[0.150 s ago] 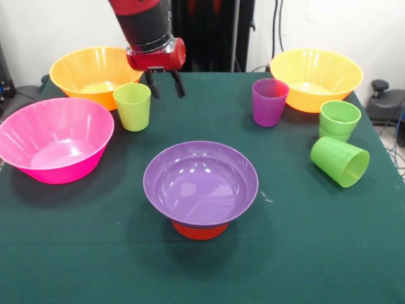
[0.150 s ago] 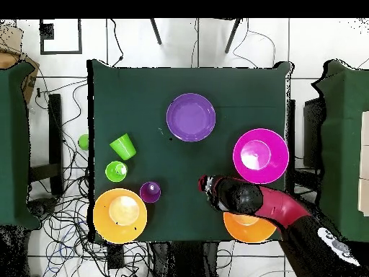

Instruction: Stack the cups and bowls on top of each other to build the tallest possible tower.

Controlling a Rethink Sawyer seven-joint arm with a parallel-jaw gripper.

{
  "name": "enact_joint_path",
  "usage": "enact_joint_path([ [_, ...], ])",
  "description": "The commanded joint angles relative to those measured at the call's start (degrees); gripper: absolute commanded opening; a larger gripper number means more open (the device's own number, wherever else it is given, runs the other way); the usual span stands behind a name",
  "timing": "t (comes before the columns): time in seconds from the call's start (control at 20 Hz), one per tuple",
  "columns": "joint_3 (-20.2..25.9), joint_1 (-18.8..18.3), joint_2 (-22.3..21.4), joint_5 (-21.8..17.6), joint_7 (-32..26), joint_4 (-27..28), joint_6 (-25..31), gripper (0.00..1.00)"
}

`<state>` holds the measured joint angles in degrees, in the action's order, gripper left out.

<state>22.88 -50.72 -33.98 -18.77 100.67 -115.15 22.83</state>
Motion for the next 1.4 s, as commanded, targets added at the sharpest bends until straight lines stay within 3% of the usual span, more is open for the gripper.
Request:
enact_joint_path([
  [0.05, 1.89, 1.94, 2.72, 0.16, 0.80, 5.00, 3.71, 1.00],
  [0.35, 2.60, 0.62, -0.64, 0.84, -0.93, 4.09, 7.66, 1.00],
  [0.55, 3.84, -1.04, -7.33, 3.22, -2.07, 2.00, 13.80, 1.00],
  [0.8, 5.30, -1.34, -11.47, 5.61, -1.22, 0.92, 17.94, 1.00],
  [1.15, 3.79, 0.26, -3.45, 3.29, -1.71, 10.64, 17.70, 1.00],
  [1.4, 2.64, 2.78, 2.45, 2.72, 1.02, 15.11, 13.34, 1.00],
])
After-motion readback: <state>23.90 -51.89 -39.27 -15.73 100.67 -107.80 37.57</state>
